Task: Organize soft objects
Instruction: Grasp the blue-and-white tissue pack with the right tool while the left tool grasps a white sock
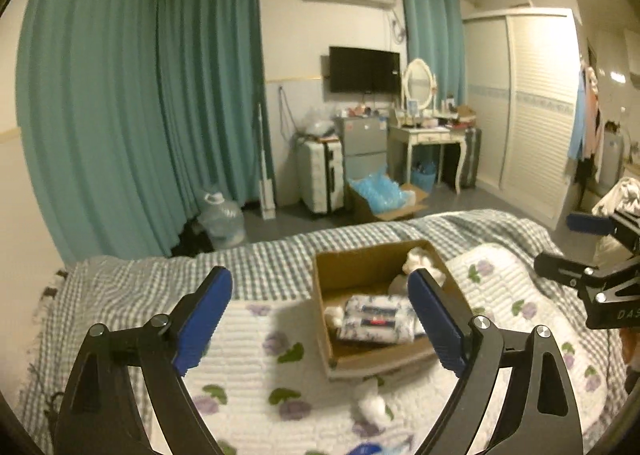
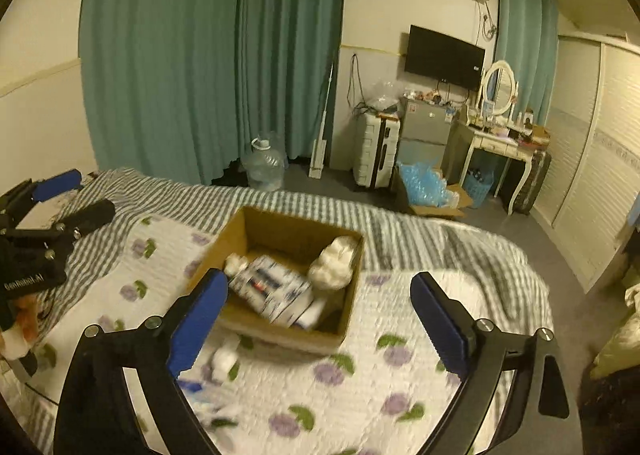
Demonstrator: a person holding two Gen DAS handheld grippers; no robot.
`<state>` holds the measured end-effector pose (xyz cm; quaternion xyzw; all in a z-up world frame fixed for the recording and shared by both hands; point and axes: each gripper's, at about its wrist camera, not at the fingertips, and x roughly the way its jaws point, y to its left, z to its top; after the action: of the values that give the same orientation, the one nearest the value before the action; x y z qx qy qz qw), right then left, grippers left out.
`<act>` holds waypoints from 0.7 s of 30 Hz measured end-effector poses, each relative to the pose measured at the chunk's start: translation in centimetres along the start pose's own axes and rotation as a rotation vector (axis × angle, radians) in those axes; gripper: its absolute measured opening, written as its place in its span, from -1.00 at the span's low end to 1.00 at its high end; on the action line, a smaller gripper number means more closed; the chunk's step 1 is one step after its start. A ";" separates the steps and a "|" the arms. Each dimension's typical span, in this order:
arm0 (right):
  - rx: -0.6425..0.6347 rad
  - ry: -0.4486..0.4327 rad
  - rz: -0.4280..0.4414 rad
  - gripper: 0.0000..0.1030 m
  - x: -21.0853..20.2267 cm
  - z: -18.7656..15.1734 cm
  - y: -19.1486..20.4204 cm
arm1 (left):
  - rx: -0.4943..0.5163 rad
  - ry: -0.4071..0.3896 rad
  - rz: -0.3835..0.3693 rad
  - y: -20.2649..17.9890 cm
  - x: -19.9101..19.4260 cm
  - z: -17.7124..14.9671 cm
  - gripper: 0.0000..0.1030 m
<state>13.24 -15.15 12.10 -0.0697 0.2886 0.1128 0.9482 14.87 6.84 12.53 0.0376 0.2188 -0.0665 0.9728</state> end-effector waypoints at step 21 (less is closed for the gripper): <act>-0.148 0.272 0.284 0.78 11.4 -18.3 11.4 | -0.127 0.172 0.069 2.4 1.5 -18.9 0.76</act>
<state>9.81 -5.81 -10.14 -0.1125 0.4119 0.2559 0.8673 8.60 11.02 -5.09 -0.0109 0.3036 -0.0153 0.9526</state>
